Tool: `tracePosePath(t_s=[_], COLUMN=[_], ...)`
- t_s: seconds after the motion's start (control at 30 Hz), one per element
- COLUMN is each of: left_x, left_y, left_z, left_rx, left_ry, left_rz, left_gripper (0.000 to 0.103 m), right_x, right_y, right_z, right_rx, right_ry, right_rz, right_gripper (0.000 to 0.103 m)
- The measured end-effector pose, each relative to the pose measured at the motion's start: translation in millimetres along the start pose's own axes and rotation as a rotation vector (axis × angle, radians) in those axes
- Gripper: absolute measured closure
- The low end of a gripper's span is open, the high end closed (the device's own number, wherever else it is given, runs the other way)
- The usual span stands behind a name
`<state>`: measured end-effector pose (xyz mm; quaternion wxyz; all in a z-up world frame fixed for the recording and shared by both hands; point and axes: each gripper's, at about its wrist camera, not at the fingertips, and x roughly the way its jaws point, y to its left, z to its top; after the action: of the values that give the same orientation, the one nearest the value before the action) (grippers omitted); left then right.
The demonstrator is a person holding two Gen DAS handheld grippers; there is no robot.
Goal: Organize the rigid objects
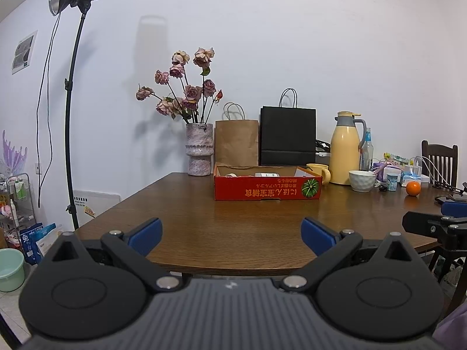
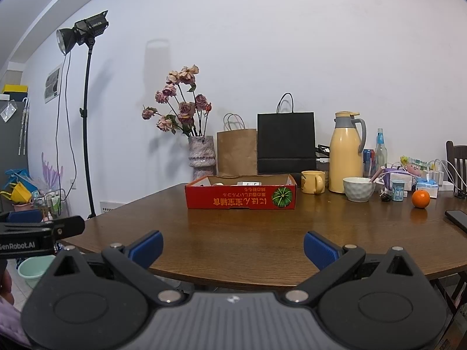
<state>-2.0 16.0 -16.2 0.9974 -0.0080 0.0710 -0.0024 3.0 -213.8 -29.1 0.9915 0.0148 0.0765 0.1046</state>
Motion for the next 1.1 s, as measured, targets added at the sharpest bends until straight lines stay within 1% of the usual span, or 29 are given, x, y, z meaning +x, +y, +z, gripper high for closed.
tracePosePath(t_s=[1.1], left_x=[-0.4], left_y=[-0.8], left_z=[-2.0], left_rx=[0.003], left_ry=[0.008], left_rz=[-0.025], left_gripper=[0.0], right_x=[-1.2], right_y=[3.0], right_z=[-2.8], right_rx=[0.013], right_ry=[0.004], right_rz=[-0.011], right_gripper=[0.0])
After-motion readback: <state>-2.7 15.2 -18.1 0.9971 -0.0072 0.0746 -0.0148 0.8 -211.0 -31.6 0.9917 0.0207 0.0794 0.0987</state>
